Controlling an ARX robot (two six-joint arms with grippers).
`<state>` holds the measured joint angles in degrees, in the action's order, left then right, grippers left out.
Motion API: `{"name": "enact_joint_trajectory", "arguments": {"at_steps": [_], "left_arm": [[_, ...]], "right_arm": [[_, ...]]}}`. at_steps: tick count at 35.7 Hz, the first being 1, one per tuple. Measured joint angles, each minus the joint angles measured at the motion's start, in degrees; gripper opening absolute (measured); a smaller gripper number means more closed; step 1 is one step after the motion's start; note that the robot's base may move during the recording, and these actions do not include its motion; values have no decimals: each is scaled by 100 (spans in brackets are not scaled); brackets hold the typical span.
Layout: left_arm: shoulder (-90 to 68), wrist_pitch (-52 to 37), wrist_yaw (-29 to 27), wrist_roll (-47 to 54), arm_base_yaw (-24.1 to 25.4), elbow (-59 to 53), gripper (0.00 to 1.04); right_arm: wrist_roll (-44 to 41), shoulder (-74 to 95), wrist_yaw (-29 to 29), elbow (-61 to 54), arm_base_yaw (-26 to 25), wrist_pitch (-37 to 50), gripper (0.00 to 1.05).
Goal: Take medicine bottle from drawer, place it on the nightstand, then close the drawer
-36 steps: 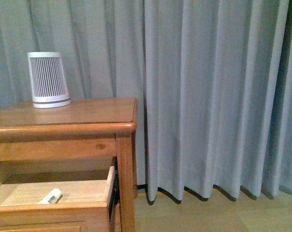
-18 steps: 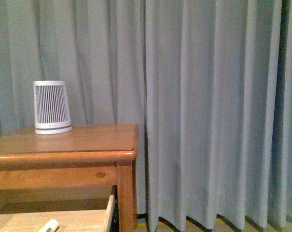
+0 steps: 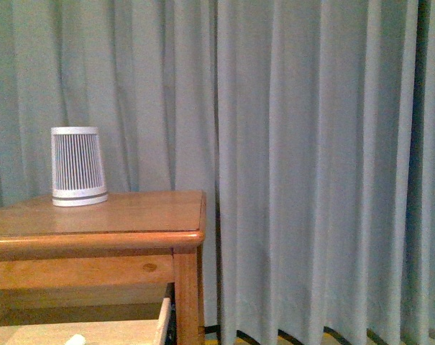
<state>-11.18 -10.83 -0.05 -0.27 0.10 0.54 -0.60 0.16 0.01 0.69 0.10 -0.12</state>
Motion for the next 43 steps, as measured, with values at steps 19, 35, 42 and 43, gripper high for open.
{"name": "enact_joint_trajectory", "arguments": {"at_steps": [19,35,42,43], "left_arm": [[1082,1075,4,-2,0,4,57],[1097,1093,11,0,-2,4,98],[1102,1097,11,0,-2,4,98],[1104,1095,7,4,-2,4,98]], "right_arm": [[0,0,-2,0,2,0,98],[0,4,9,0,0,0,98],[0,0,-4,2,0,4,98],[0,7,2,0,2,4,98]]}}
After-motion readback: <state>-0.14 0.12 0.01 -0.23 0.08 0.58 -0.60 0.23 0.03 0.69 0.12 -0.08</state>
